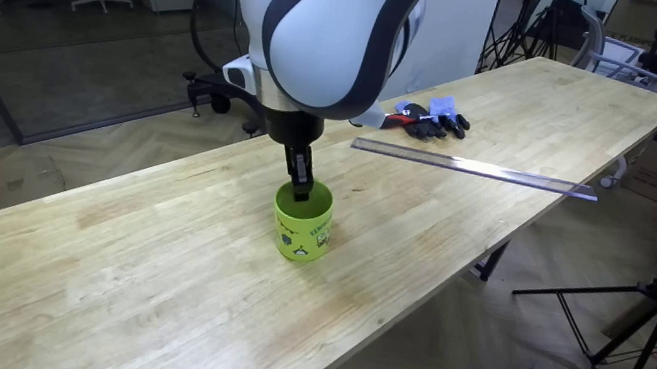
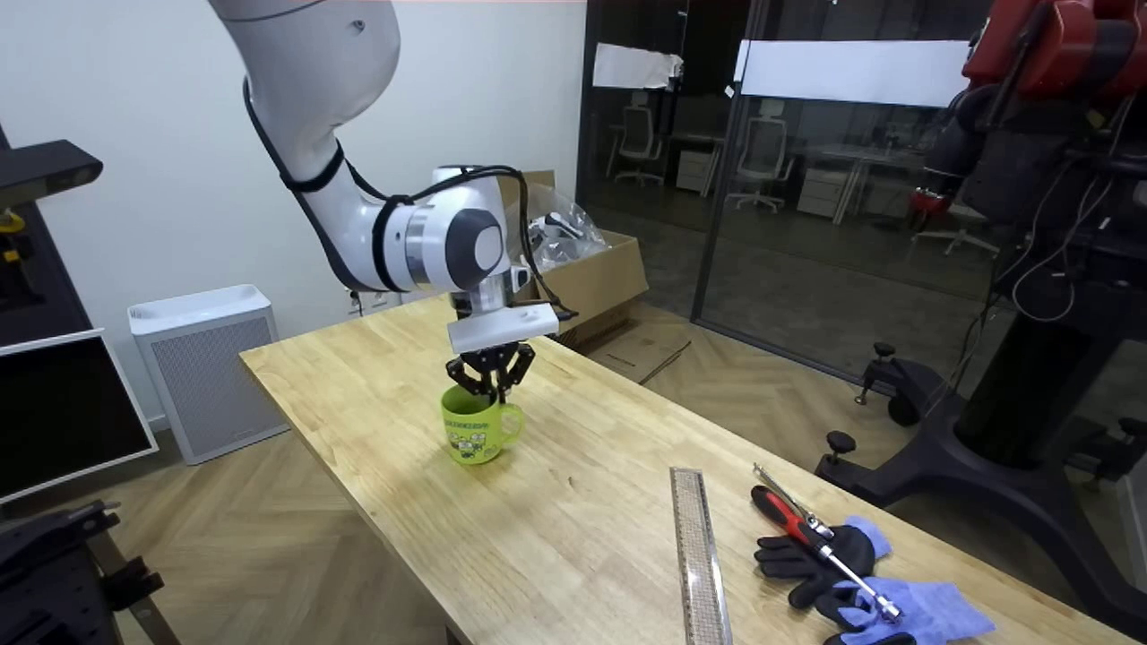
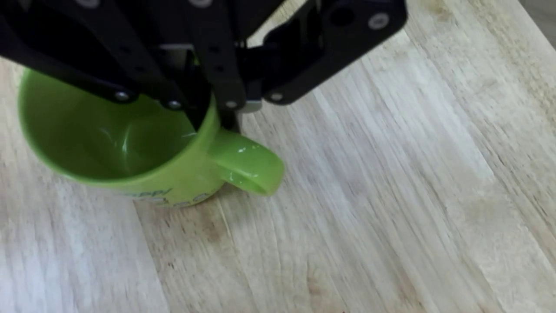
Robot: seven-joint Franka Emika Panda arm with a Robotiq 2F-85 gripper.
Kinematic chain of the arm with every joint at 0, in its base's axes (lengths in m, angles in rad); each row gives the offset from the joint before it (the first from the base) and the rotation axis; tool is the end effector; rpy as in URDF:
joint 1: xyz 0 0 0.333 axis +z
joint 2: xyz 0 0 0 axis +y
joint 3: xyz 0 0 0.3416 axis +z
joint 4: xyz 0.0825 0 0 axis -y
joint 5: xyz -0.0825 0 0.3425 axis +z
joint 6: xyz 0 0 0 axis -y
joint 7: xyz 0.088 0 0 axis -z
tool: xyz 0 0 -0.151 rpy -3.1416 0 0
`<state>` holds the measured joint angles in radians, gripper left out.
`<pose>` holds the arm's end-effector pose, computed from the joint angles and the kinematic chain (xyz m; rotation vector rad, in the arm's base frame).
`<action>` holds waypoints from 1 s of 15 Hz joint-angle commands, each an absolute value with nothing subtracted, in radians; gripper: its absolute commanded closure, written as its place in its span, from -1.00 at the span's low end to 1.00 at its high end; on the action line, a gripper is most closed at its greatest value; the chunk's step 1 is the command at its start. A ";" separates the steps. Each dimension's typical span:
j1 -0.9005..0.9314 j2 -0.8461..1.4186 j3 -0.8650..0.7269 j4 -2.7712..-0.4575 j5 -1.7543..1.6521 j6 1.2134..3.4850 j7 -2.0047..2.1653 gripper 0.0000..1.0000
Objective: Move the mug slightly to the right
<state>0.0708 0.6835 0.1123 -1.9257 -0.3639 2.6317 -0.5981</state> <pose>0.6065 0.1112 0.1459 2.6023 1.5430 0.0169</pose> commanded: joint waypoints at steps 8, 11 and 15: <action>0.030 0.661 0.124 -1.954 -0.280 2.625 -0.530 0.95; -0.020 0.646 0.131 -1.985 -0.190 2.622 -0.494 0.95; -0.092 0.621 0.146 -2.032 -0.073 2.640 -0.456 0.95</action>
